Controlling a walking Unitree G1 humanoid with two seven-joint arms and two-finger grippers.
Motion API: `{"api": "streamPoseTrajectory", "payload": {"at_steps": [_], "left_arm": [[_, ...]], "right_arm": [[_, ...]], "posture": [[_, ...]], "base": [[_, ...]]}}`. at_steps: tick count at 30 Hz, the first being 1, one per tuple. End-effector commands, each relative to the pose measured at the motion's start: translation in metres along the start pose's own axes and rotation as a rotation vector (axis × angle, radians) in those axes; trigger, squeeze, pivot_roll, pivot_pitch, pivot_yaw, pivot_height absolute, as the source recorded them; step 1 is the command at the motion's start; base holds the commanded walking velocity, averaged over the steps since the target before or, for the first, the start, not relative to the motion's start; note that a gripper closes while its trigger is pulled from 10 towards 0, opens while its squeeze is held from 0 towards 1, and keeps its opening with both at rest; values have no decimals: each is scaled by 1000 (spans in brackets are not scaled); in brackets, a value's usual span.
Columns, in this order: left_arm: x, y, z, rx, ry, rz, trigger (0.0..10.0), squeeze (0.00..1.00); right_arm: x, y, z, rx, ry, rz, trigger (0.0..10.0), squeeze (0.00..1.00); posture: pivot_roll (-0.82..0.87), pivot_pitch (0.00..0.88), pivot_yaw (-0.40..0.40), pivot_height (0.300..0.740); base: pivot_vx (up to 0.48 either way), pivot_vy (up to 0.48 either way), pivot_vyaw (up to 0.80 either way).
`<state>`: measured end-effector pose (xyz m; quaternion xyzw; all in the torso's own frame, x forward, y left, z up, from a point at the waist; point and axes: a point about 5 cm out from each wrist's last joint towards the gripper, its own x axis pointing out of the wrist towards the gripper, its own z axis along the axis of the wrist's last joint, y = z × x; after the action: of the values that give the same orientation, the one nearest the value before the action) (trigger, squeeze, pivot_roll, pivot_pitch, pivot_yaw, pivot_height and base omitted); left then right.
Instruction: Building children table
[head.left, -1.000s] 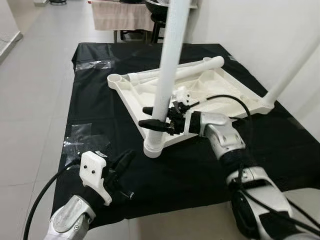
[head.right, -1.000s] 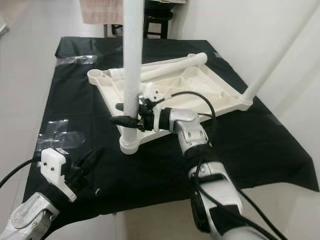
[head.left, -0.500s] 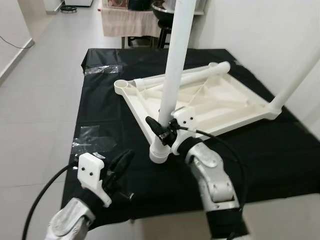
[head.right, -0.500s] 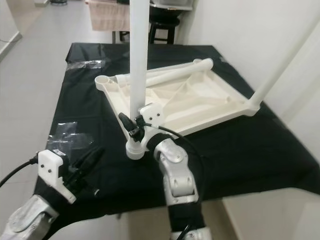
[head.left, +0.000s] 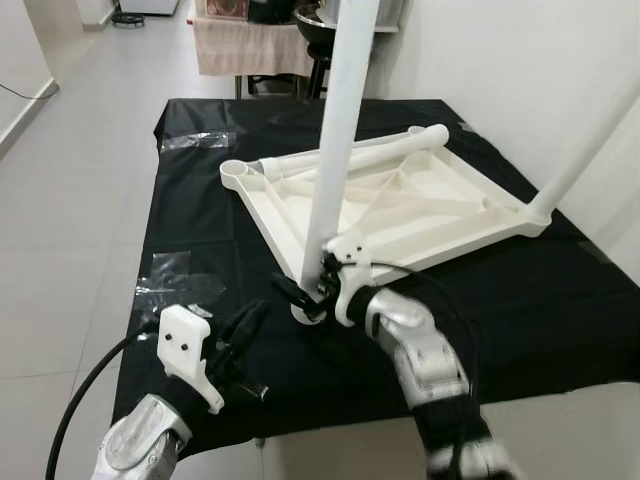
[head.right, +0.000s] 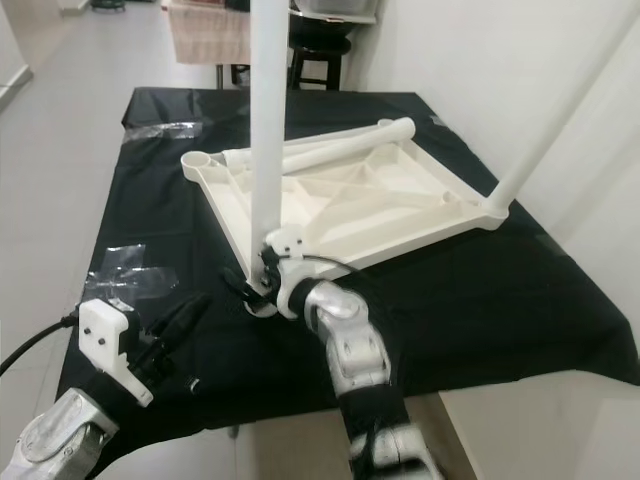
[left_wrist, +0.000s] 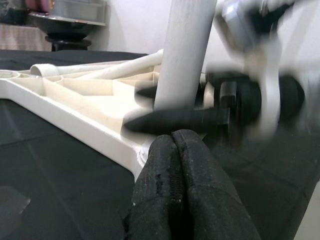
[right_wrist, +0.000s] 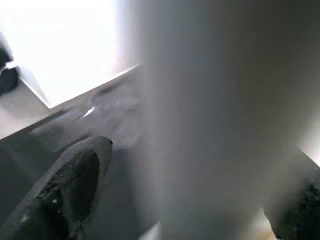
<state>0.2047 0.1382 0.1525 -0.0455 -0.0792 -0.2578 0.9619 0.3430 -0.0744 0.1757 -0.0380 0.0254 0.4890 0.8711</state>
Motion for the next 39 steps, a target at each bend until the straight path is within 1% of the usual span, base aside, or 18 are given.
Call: {"api": "streamPoseTrajectory", "payload": {"at_steps": [1,2,3,4,10,11,12,13,23,27,29,31,32,34,35,36,38,39], "left_arm": [[0,-1,-5,-10,19,0,10000,0],[1,-1,-6,-10,19,0,10000,0],[1,-1,-6,-10,19,0,10000,0],[1,-1,-6,-8,19,1,10000,0],[2,-1,-7,-8,18,6,10000,0],[2,-1,-7,-8,18,4,10000,0],[2,-1,-7,-8,18,4,10000,0],[2,-1,-7,-9,18,4,10000,0],[0,-2,-6,-12,17,1,10000,0],[0,-2,-5,-13,16,0,10000,0],[-3,-1,-3,-13,16,0,10000,0],[-3,-1,-3,-13,16,0,10000,0],[-5,0,-3,-15,17,1,10000,0],[-5,0,-3,-15,17,1,10000,0],[-7,2,-2,-18,21,0,10000,0],[-7,2,-2,-18,21,0,10000,0],[-8,4,-1,-22,24,-1,10000,0],[-8,4,-1,-22,24,-1,10000,0]], "right_arm": [[1,3,-1,4,-21,90,10000,980],[0,-2,2,-44,8,190,10000,110],[0,-2,2,-44,8,190,10000,110],[0,-6,5,-67,37,269,10000,0],[0,-15,14,-54,92,405,10000,0],[0,-20,16,-11,95,426,4549,0],[0,-20,16,-11,95,426,4549,0],[0,-21,16,4,93,430,314,0],[-17,-30,10,21,24,395,0,0],[-25,-33,6,8,-8,324,0,0],[-30,-25,-5,-11,-12,190,0,0],[-30,-25,-5,-11,-12,190,0,0],[-21,-14,-15,-1,-22,-38,0,0],[-21,-14,-15,-1,-22,-38,0,0],[-11,19,-35,20,17,-307,0,0],[-11,19,-35,20,17,-307,0,0],[-6,49,-46,23,63,-349,0,0],[-6,49,-46,23,63,-349,0,0]], "posture": [[115,72,-129,740],[129,69,-138,740],[129,69,-138,740],[131,67,-139,740],[133,62,-136,740],[140,63,-135,740],[140,63,-135,740],[140,63,-133,740],[130,76,-127,740],[124,85,-125,740],[108,102,-120,740],[108,102,-120,740],[92,109,-110,740],[92,109,-110,740],[103,120,-96,740],[103,120,-96,740],[100,117,-92,740],[100,117,-92,740]], "base": [[0,0,0],[0,0,0],[0,0,0],[0,0,0],[0,0,0],[0,0,0],[0,0,0],[0,0,0],[0,0,0],[0,0,0],[0,0,0],[0,0,0],[0,0,0],[0,0,0],[0,0,0],[0,0,0],[0,0,0],[0,0,0]]}}
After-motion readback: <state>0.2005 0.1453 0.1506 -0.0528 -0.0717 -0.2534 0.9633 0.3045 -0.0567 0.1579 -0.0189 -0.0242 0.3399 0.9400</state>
